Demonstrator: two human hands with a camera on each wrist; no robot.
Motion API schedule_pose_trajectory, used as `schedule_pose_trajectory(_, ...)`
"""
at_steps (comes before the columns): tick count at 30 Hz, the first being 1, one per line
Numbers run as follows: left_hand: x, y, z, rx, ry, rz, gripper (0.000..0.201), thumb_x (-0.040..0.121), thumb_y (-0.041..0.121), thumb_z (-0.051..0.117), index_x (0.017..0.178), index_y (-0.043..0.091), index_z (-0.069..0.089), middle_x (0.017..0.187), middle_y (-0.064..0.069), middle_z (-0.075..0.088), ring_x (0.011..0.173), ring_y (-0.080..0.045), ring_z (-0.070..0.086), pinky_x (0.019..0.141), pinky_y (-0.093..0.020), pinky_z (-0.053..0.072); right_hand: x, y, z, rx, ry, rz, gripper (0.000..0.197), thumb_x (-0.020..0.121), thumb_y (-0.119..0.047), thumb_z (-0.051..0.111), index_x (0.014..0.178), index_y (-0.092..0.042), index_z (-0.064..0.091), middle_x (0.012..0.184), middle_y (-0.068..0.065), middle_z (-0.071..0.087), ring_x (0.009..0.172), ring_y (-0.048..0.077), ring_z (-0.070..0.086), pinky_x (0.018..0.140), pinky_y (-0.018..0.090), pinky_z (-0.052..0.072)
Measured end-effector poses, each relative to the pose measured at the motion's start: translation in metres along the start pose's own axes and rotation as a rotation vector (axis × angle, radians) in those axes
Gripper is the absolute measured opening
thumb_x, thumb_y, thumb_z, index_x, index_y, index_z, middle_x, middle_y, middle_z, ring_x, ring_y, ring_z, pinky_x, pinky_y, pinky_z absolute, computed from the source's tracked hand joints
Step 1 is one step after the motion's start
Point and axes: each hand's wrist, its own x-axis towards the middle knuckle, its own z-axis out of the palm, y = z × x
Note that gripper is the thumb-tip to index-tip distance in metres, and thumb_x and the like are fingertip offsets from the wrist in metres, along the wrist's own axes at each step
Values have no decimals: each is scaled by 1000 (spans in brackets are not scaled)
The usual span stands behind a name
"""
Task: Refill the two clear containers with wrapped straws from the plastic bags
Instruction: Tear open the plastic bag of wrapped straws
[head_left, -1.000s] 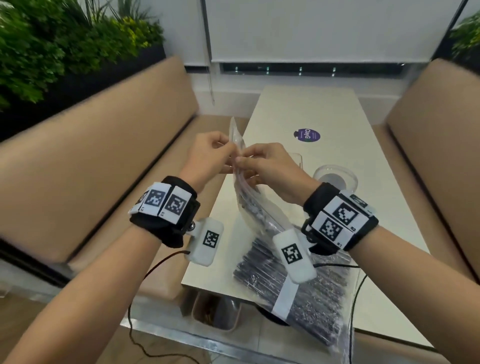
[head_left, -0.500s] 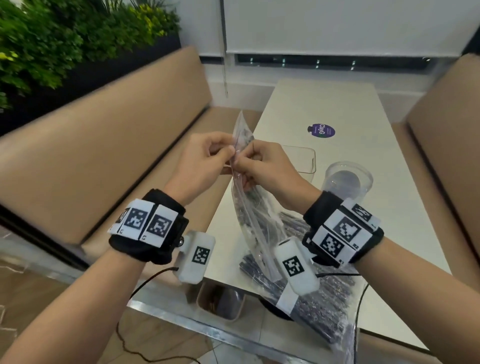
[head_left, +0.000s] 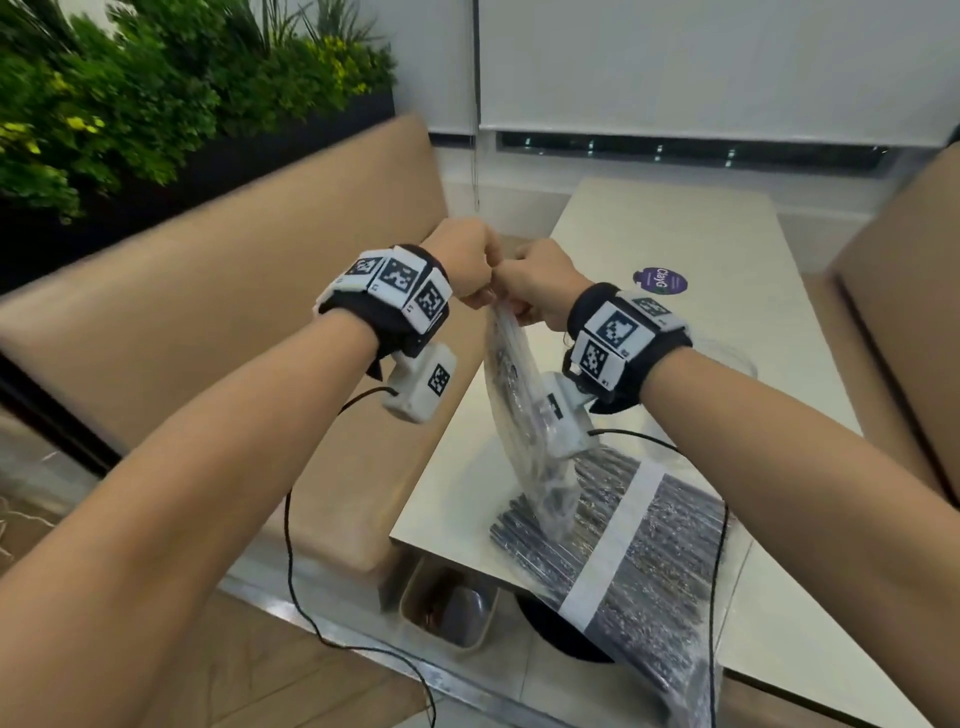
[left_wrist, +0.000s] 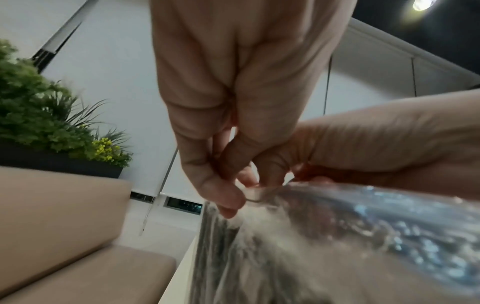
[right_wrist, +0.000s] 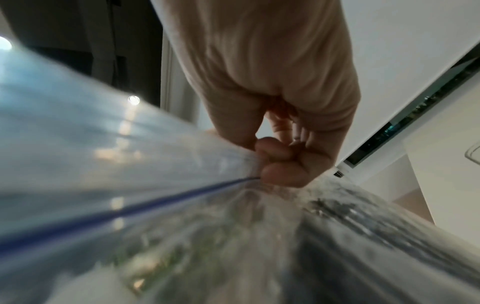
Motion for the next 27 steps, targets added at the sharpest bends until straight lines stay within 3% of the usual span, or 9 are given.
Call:
schedule_pose_trajectory(3,3,5,2,105,-10,7,19,82,-4,67,98,5,73,86,-13,75,85,-26,74,81,-41,61,3,1,-2,-14,19,25,16,77,6,50,64,-2,56,56,13,53,42,21,47,43,24,45)
schedule_pose_trajectory(7,5,7,9,141,-69,7,16,86,1,61,91,7,75,77,-7,76,77,-21,75,80,-39,61,5,7,-4,-64,49,64,18,79,3,54,62,-2,58,54,12,53,41,20,49,37,21,45)
schedule_pose_trajectory(13,7,7,11,122,-110,13,17,89,6,58,90,12,73,62,0,69,62,-16,70,73,-32,62,7,11,-7,-125,92,39,15,75,1,57,61,-2,59,52,11,55,41,22,53,49,31,54)
schedule_pose_trajectory(19,5,3,14,67,-125,34,22,89,3,55,99,7,73,65,-6,70,76,-26,74,77,-37,62,6,12,-7,-202,110,-22,18,76,-1,58,59,-3,56,56,11,56,47,25,58,52,37,61)
schedule_pose_trajectory(22,6,-4,14,-18,-103,29,17,86,1,58,93,4,73,68,-9,72,67,-20,74,71,-34,63,7,13,-7,-203,103,-34,19,76,-1,59,58,-4,54,56,10,54,46,24,58,52,36,60)
schedule_pose_trajectory(24,6,-12,12,-185,-92,-15,9,83,0,66,85,7,70,71,-11,72,56,-11,72,61,-27,62,8,16,-8,-128,52,-30,21,76,1,60,62,-9,48,55,9,51,37,17,54,45,30,55)
schedule_pose_trajectory(27,3,-26,13,-553,-98,-81,11,81,-1,72,81,7,65,74,-11,69,54,-7,70,59,-19,59,7,20,-13,65,-94,14,24,83,3,60,94,-13,45,62,9,52,35,12,50,39,22,49)
